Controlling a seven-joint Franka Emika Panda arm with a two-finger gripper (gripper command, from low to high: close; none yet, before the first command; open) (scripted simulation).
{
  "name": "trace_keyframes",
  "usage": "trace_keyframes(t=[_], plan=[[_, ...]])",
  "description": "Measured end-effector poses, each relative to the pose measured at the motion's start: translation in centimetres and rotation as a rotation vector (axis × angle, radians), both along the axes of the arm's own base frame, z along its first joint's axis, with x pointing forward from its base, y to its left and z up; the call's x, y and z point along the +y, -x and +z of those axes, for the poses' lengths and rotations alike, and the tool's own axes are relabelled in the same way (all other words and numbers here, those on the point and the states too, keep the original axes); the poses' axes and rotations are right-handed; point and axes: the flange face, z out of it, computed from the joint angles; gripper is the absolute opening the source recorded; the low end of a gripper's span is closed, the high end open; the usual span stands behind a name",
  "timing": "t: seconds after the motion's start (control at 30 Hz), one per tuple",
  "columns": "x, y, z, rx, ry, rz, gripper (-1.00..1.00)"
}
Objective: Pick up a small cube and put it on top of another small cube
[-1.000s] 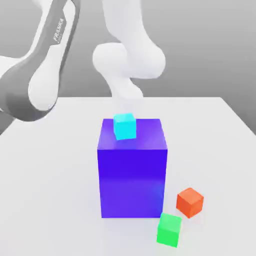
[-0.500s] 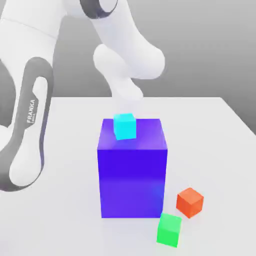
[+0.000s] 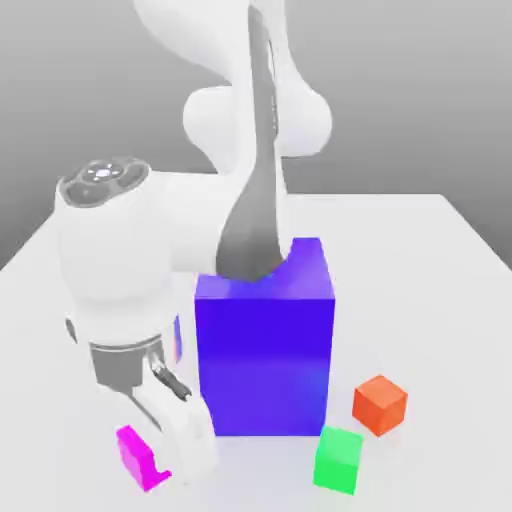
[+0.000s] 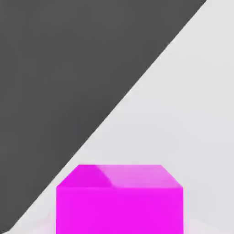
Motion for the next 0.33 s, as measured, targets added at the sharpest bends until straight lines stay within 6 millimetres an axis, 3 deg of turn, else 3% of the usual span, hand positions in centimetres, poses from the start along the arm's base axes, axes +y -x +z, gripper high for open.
trace_keyframes(t=[0.1, 0.17, 0.2, 0.23, 0.33], plan=[[7.2, 2.5, -0.2, -0.002, 0.014, 0.258, -1.00], [11.6, 4.1, -2.4, -0.001, 0.027, 0.418, -1.00], [12.6, 4.5, -3.7, -0.002, 0.029, 0.456, -1.00], [13.1, 4.8, -4.7, -0.001, 0.029, 0.476, 1.00], [13.1, 4.8, -4.7, -0.001, 0.029, 0.476, 1.00]])
